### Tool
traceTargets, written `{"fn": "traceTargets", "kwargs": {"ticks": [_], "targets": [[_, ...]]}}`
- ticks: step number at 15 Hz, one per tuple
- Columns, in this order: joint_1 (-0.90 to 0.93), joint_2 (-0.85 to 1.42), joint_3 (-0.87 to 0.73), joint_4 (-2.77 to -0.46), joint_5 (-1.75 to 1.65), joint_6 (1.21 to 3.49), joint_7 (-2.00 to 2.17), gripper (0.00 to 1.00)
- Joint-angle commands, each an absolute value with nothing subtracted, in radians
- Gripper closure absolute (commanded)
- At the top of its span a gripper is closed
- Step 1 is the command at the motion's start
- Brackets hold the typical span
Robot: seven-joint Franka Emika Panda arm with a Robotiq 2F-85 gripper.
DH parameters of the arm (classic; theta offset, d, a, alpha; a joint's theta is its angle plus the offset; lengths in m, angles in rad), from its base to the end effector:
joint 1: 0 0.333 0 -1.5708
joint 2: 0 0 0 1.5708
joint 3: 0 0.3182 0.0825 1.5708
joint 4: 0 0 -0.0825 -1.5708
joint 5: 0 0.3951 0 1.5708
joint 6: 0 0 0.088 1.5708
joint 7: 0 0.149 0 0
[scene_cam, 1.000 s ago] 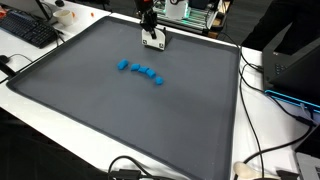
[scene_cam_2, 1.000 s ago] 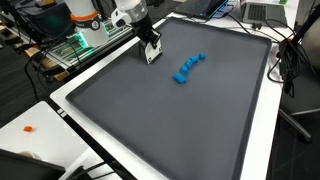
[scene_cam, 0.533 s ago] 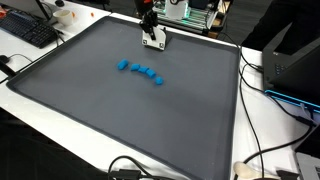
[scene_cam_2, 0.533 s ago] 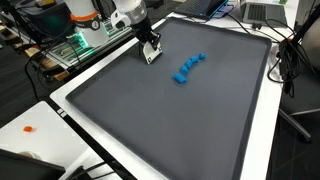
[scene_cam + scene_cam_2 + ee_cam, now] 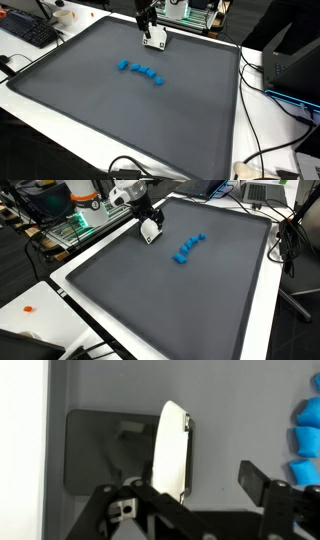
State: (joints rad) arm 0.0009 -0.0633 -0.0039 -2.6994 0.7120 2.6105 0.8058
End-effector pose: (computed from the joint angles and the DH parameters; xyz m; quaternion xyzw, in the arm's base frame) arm 0.4098 -0.0015 0.1988 -0.7425 0.6471 0.0786 0.1543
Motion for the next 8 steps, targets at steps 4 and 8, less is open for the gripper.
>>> {"fn": "traceTargets", "kwargs": {"ticks": [4,8], "targets": [[-0.038,-0.180,-0.007,-2.720,0.538,2.554,0.904,0.00],[-0.066,-0.247,0.004,-2.696,0.366,2.472,0.980,0.00]]}}
